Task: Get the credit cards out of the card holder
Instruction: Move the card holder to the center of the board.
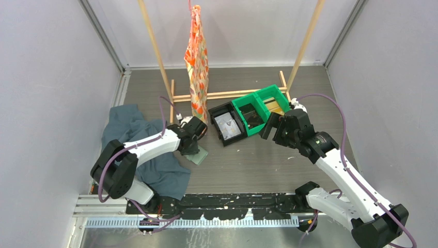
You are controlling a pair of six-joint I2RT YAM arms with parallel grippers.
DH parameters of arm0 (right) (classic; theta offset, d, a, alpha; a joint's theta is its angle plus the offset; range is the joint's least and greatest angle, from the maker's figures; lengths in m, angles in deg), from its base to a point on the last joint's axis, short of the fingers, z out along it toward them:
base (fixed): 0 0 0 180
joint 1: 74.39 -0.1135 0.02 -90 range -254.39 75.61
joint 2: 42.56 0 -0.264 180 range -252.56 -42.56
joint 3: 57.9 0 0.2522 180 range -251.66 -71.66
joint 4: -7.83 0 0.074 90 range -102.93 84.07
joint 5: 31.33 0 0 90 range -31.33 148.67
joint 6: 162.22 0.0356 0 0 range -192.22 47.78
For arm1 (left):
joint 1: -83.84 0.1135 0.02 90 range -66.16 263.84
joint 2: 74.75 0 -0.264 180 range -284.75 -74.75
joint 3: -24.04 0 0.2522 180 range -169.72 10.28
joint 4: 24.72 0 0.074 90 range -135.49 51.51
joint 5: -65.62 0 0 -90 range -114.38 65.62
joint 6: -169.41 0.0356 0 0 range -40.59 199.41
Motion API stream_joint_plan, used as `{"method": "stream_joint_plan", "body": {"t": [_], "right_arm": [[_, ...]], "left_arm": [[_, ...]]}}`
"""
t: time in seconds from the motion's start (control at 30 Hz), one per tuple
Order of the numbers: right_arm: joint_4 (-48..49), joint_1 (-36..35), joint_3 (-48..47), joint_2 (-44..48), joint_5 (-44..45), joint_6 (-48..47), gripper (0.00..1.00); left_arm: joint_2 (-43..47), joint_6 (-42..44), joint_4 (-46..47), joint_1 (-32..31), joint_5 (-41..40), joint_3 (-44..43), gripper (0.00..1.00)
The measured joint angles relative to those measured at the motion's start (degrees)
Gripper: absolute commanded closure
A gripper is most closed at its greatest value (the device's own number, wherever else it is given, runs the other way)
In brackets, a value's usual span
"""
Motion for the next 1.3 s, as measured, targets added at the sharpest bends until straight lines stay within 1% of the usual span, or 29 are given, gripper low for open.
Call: {"method": "stream_joint_plan", "body": {"t": [0.03,0.07,0.23,0.33,0.43,0.5,0.6,0.8,0.97,1.03,1.13,1.17,1.23,1.3], "right_arm": [[0.0,0.0,0.0,0.0,0.0,0.0,0.00],[0.0,0.0,0.0,0.0,0.0,0.0,0.00],[0.0,-0.3,0.0,0.0,0.0,0.3,0.00],[0.0,-0.4,0.0,0.0,0.0,0.4,0.00],[0.0,-0.5,0.0,0.0,0.0,0.4,0.00],[0.0,-0.5,-0.1,-0.1,0.2,0.5,0.00],[-0.1,-0.5,-0.2,-0.3,0.3,0.9,0.00],[-0.7,-0.6,-0.4,-0.2,0.0,1.8,0.00],[-1.6,-0.6,-0.3,1.3,-0.1,2.3,0.00],[-1.7,-0.6,-0.1,2.2,-0.4,2.7,0.00],[-1.3,-1.0,0.8,3.0,-1.4,3.3,0.00],[-0.7,-1.5,1.4,3.0,-2.1,3.8,0.00],[0.8,-3.2,2.8,2.7,-3.4,5.0,0.00],[2.9,-6.5,4.4,1.6,-4.2,6.5,0.00]], "left_arm": [[0.0,0.1,0.0,0.0,0.0,0.0,0.98],[0.0,0.4,0.0,0.0,0.2,-0.1,0.99],[0.2,3.6,0.6,0.2,3.0,-0.2,0.99],[0.9,5.6,2.3,0.3,7.3,0.0,1.00],[2.3,7.1,3.8,-0.9,11.4,0.4,0.99],[3.3,7.6,4.3,-2.7,13.2,0.4,0.99],[4.7,8.3,5.8,-7.1,15.4,0.4,0.99],[3.0,8.9,7.6,-14.9,18.1,-1.6,0.99],[0.8,9.3,7.9,-17.9,18.4,-4.9,0.99],[1.2,9.4,7.8,-18.3,18.3,-5.2,0.99],[3.4,9.0,6.5,-18.4,15.8,-4.3,0.99],[4.8,8.8,6.0,-18.4,14.6,-3.7,0.98],[8.7,8.0,4.2,-18.3,11.6,-2.4,0.92],[11.7,6.6,2.8,-17.9,9.2,-1.7,0.88]]}}
